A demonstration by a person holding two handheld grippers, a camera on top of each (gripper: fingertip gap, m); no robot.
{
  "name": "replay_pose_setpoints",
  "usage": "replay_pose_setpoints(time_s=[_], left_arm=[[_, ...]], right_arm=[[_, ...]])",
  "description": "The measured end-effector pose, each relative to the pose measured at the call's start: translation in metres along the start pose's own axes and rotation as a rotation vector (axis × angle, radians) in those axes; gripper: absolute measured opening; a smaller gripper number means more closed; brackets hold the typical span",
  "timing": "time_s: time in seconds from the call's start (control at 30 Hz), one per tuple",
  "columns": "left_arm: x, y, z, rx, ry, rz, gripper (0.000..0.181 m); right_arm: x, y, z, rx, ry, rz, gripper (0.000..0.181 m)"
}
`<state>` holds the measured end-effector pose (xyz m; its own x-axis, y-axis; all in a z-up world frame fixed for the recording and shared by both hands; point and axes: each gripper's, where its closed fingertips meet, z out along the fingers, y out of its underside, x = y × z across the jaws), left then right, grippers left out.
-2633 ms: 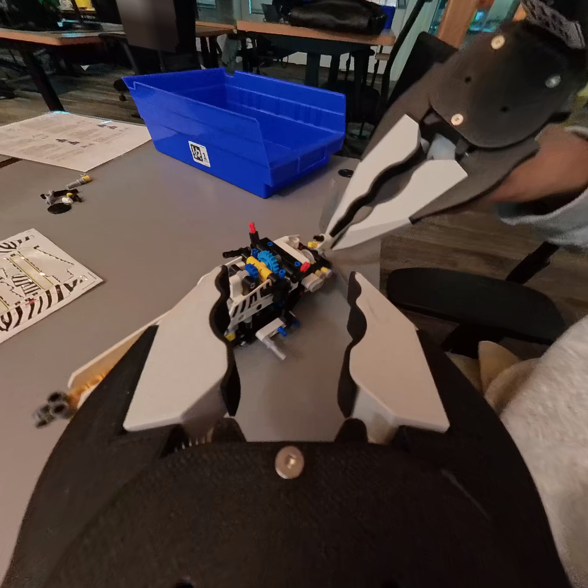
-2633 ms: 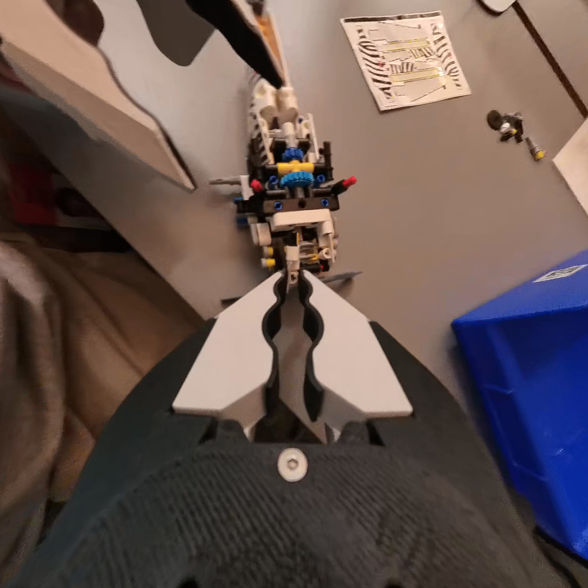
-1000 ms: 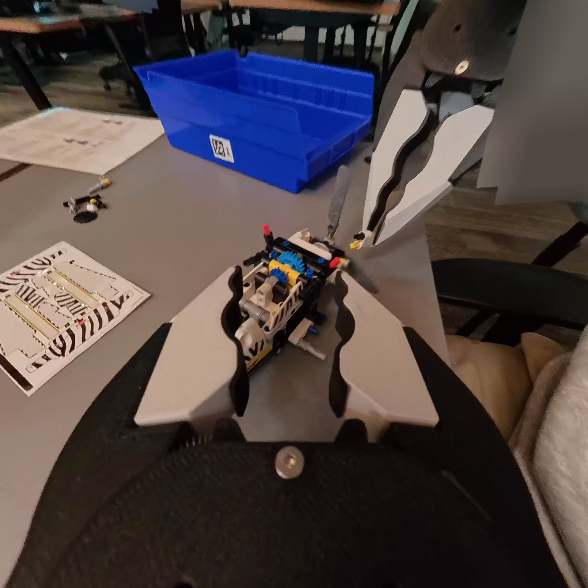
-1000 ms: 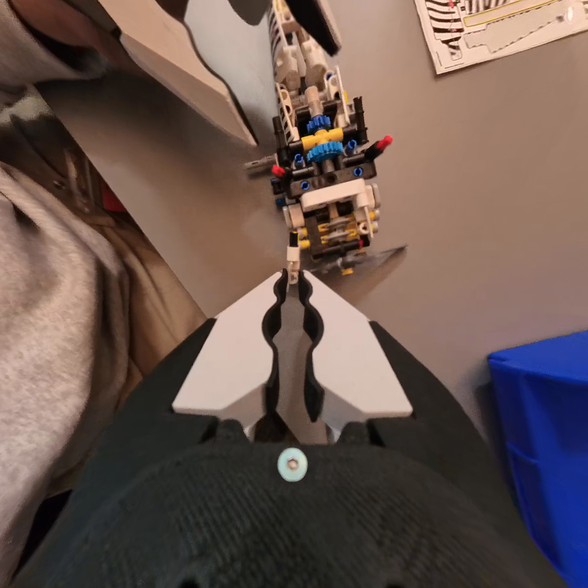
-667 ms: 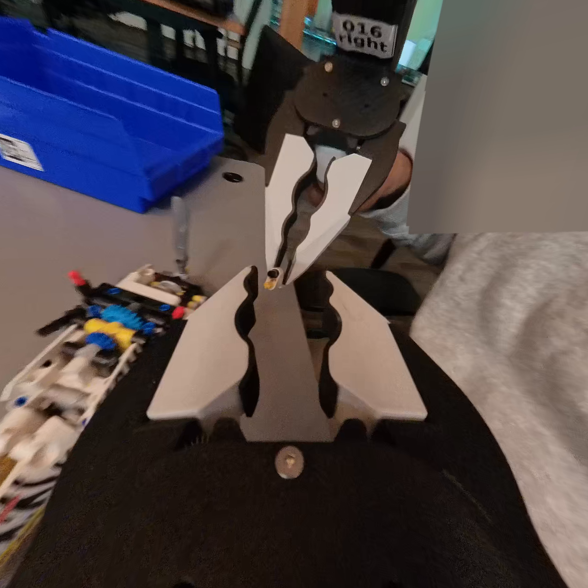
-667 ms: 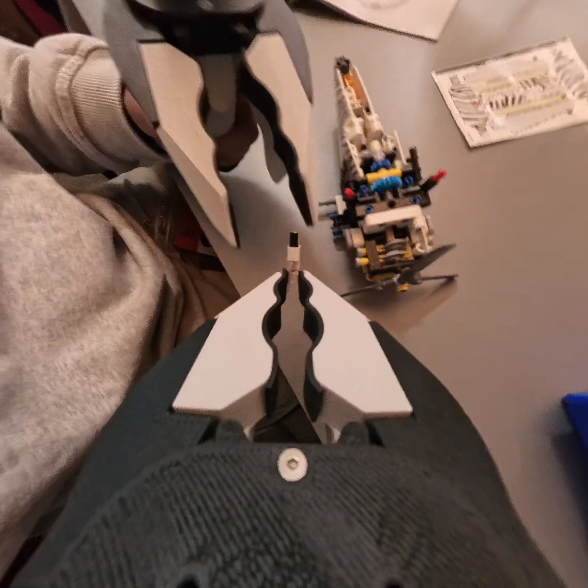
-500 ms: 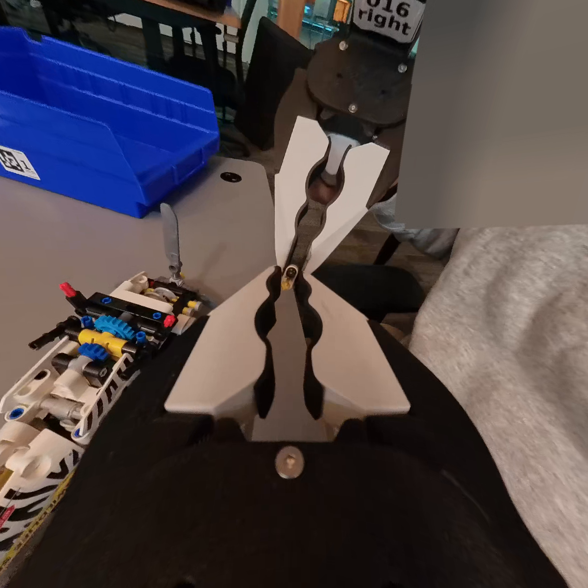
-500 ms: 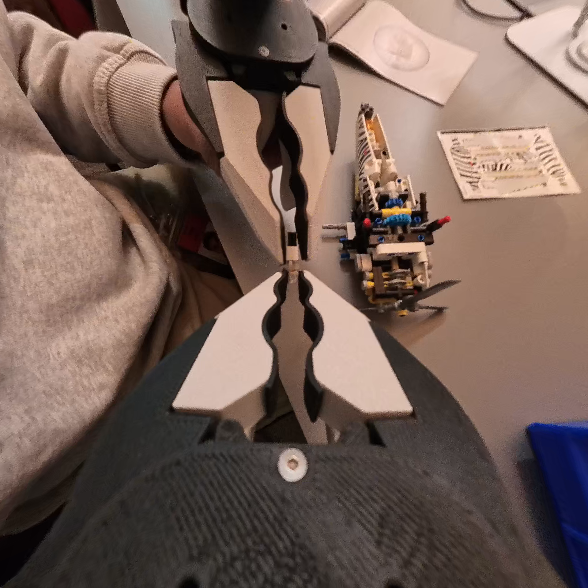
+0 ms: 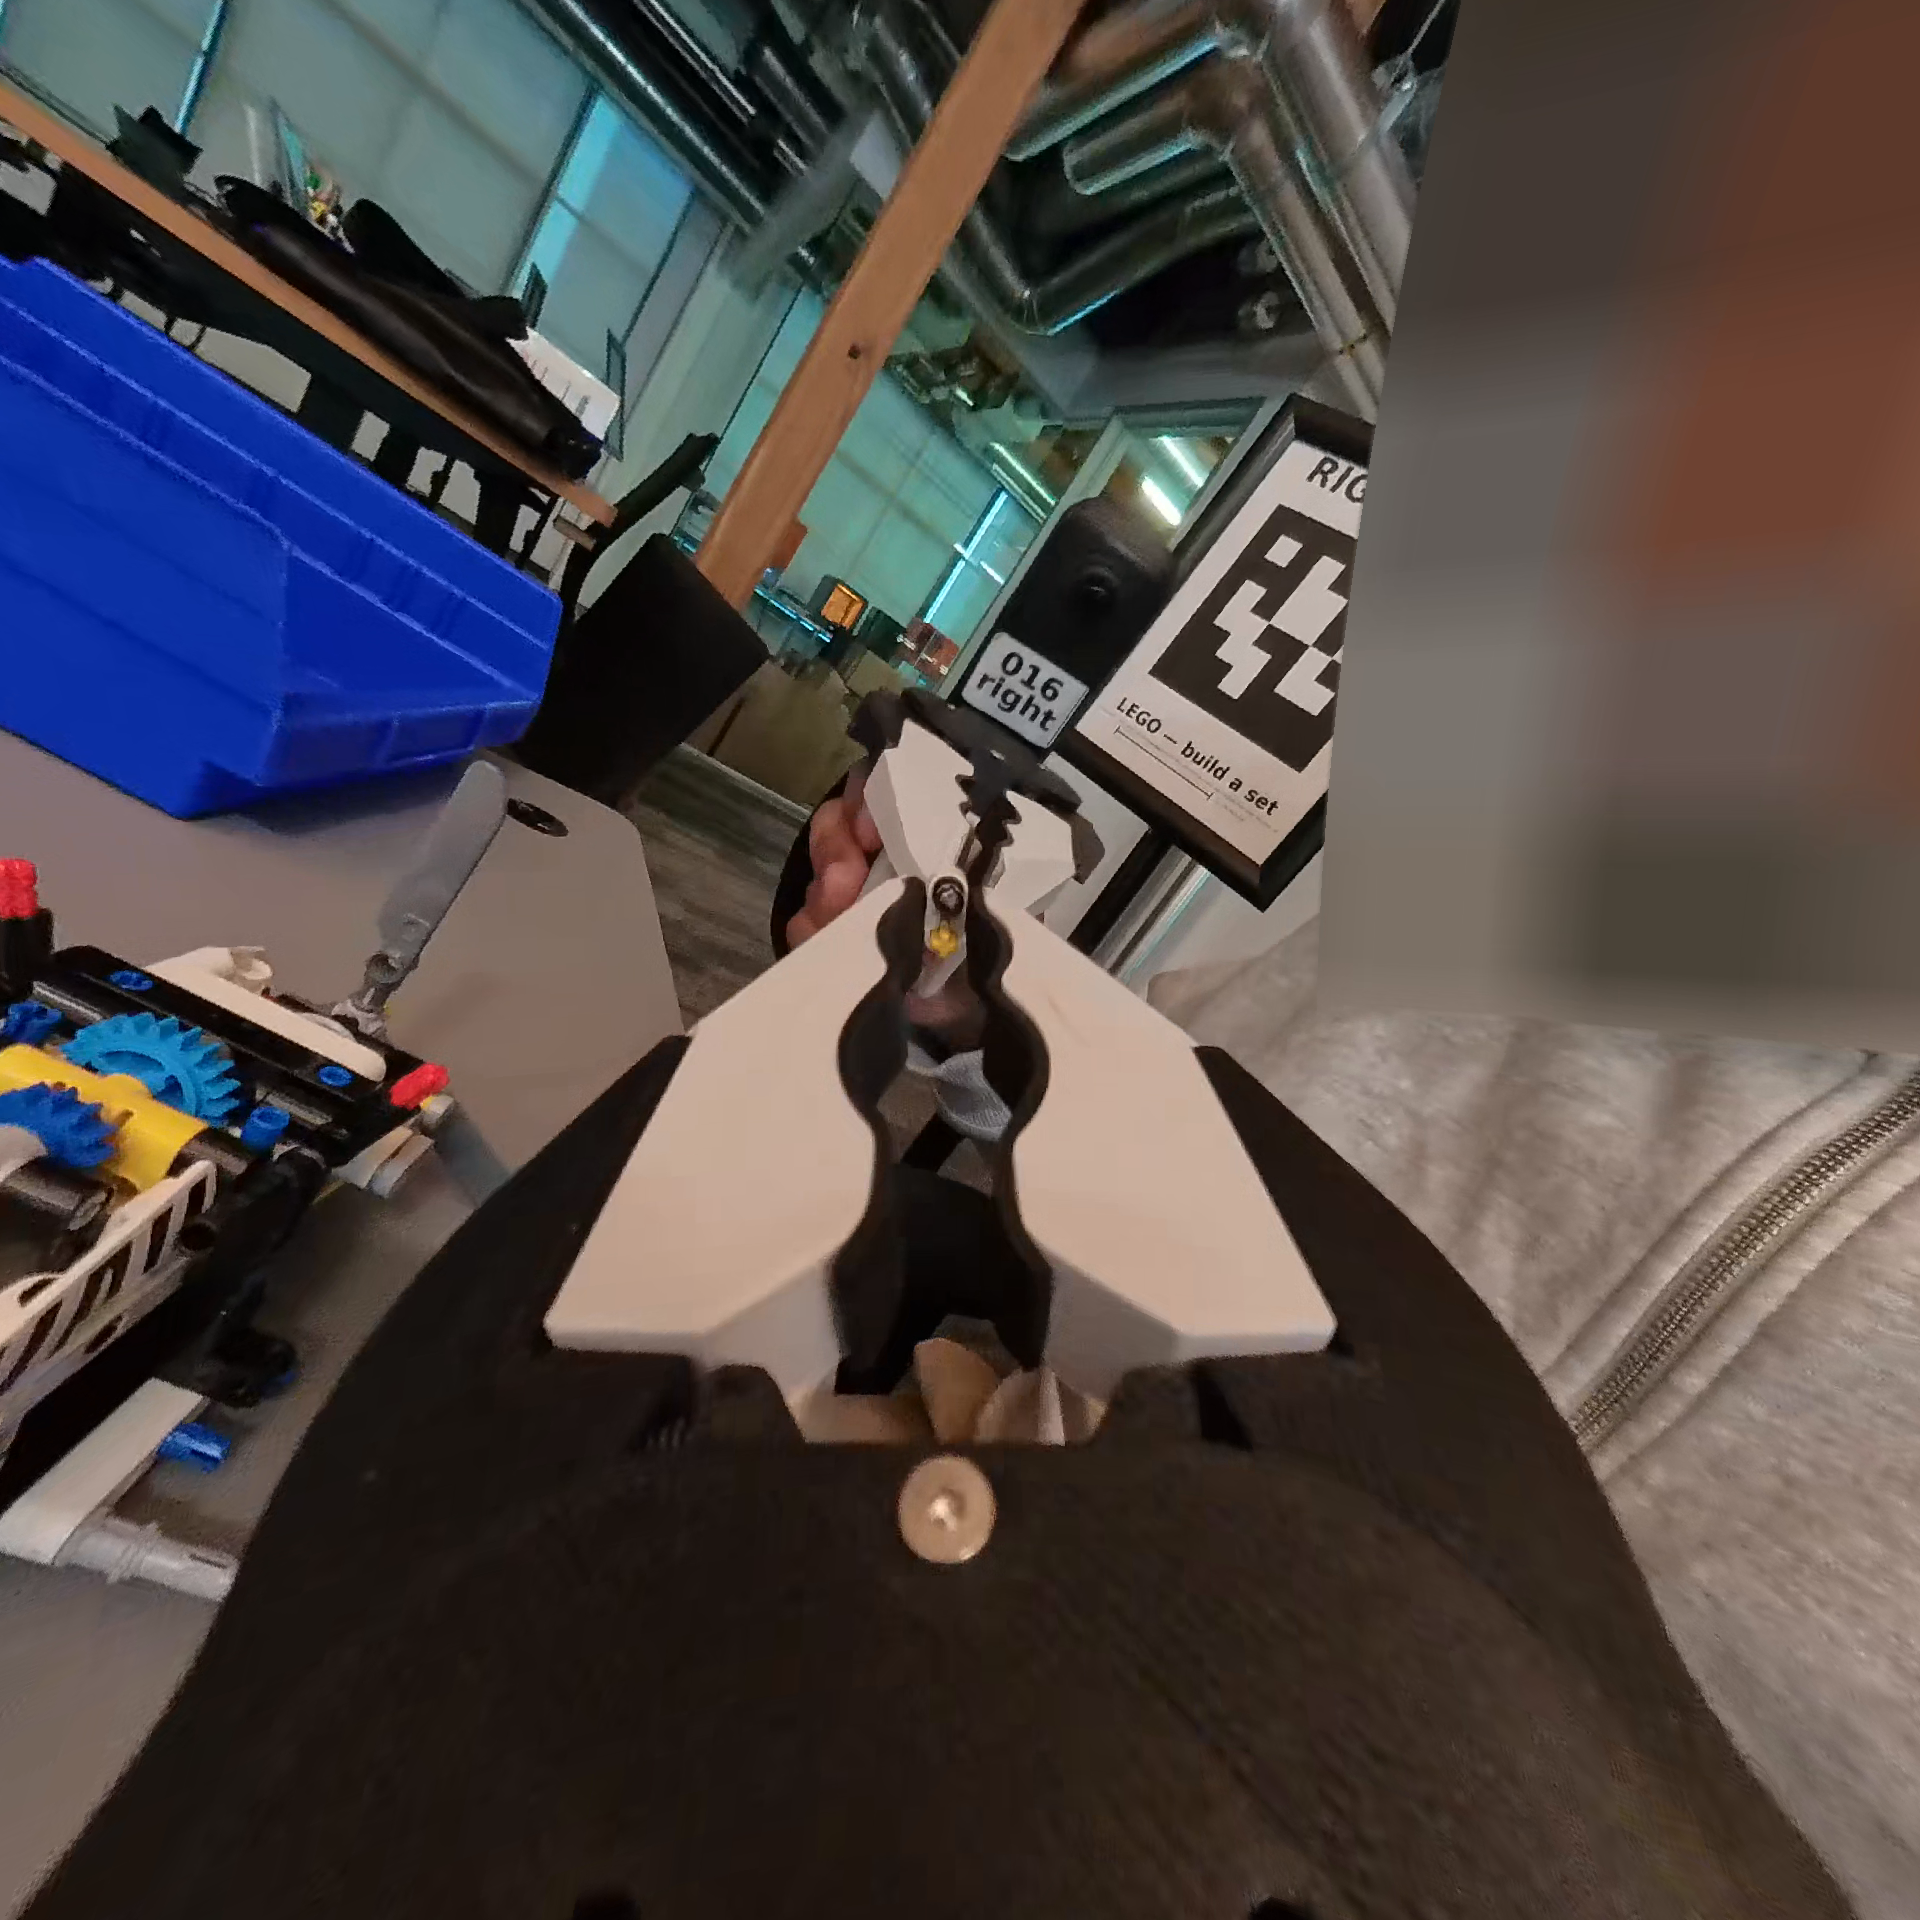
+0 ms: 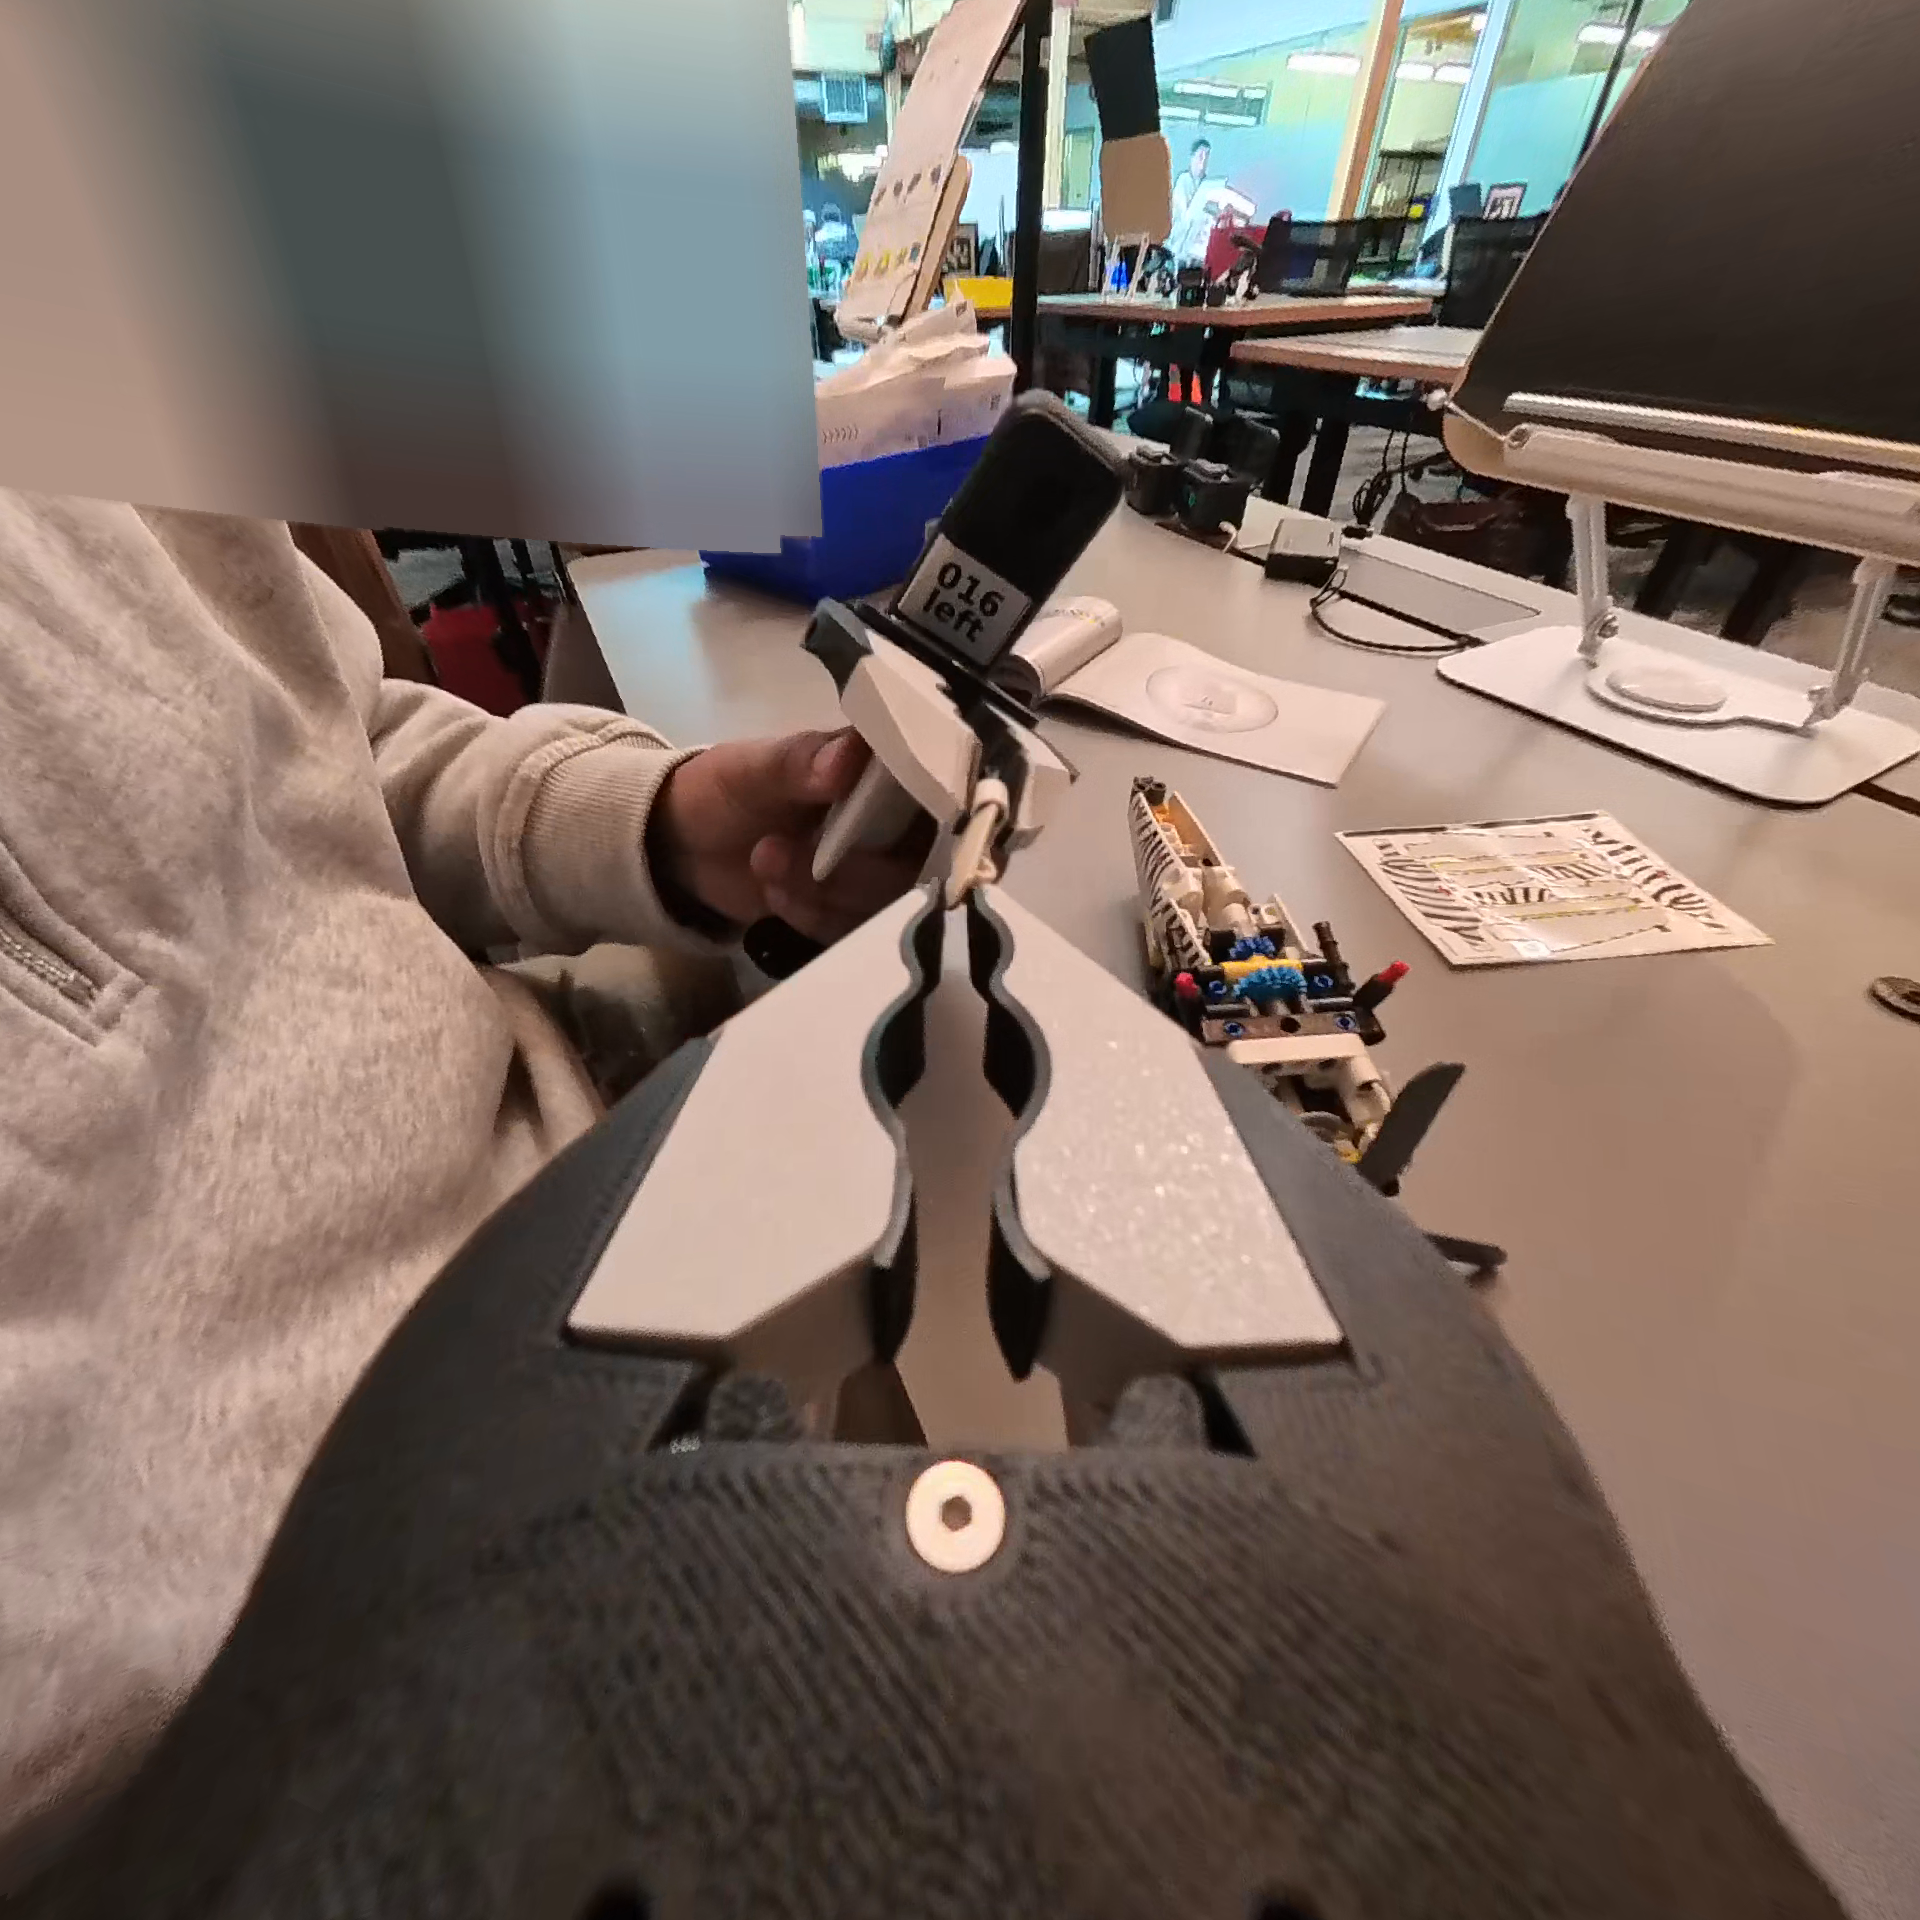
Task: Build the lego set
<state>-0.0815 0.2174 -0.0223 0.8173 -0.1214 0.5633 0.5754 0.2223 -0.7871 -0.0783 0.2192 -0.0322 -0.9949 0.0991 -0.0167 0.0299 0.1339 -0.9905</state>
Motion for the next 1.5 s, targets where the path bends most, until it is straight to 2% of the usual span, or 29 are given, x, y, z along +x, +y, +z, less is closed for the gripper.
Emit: replay_pose_setpoints(time_s=[0.3, 0.6, 0.63, 0.7, 0.77, 0.83, 0.9, 1.0, 1.13, 1.23, 1.3, 1.4, 1.47, 1.5], left_arm=[[0.000, -0.001, -0.001, -0.033, -0.105, 0.198, 0.003], [-0.005, 0.000, -0.001, -0.029, -0.136, 0.217, 0.004], [-0.007, -0.001, -0.003, -0.028, -0.157, 0.225, 0.012], [-0.017, -0.009, -0.009, -0.017, -0.228, 0.239, 0.048], [-0.025, -0.017, -0.018, -0.038, -0.298, 0.282, 0.067], [-0.039, -0.021, -0.025, -0.135, -0.383, 0.339, 0.085], [-0.053, -0.019, -0.028, -0.305, -0.445, 0.399, 0.096], [-0.076, -0.014, -0.030, -0.600, -0.490, 0.518, 0.099], [-0.107, 0.005, -0.031, -0.983, -0.473, 0.613, 0.103], [-0.124, 0.024, -0.037, -1.190, -0.445, 0.597, 0.117], [-0.131, 0.032, -0.043, -1.260, -0.443, 0.591, 0.125], [-0.139, 0.037, -0.054, -1.317, -0.470, 0.573, 0.122], [-0.142, 0.040, -0.056, -1.318, -0.472, 0.548, 0.112], [-0.143, 0.041, -0.057, -1.314, -0.471, 0.541, 0.101]], right_arm=[[0.004, -0.002, 0.002, 0.145, -0.100, 0.333, 0.000], [0.006, -0.001, 0.000, 0.164, -0.073, 0.323, 0.000], [0.008, 0.001, -0.001, 0.153, -0.061, 0.317, 0.000], [0.014, 0.006, -0.007, 0.121, -0.028, 0.307, 0.000], [0.026, 0.015, -0.015, 0.075, 0.031, 0.290, 0.000], [0.038, 0.031, -0.022, 0.000, 0.095, 0.254, 0.000], [0.047, 0.047, -0.023, -0.081, 0.148, 0.204, 0.000], [0.056, 0.060, -0.021, -0.155, 0.198, 0.121, 0.000], [0.062, 0.064, -0.017, -0.145, 0.209, 0.097, 0.000], [0.062, 0.068, -0.013, -0.147, 0.187, 0.082, 0.000], [0.064, 0.068, -0.010, -0.154, 0.187, 0.056, 0.000], [0.066, 0.068, -0.007, -0.178, 0.183, 0.006, 0.000], [0.070, 0.070, -0.005, -0.210, 0.189, -0.023, 0.000], [0.071, 0.071, -0.004, -0.226, 0.188, -0.033, 0.000]])
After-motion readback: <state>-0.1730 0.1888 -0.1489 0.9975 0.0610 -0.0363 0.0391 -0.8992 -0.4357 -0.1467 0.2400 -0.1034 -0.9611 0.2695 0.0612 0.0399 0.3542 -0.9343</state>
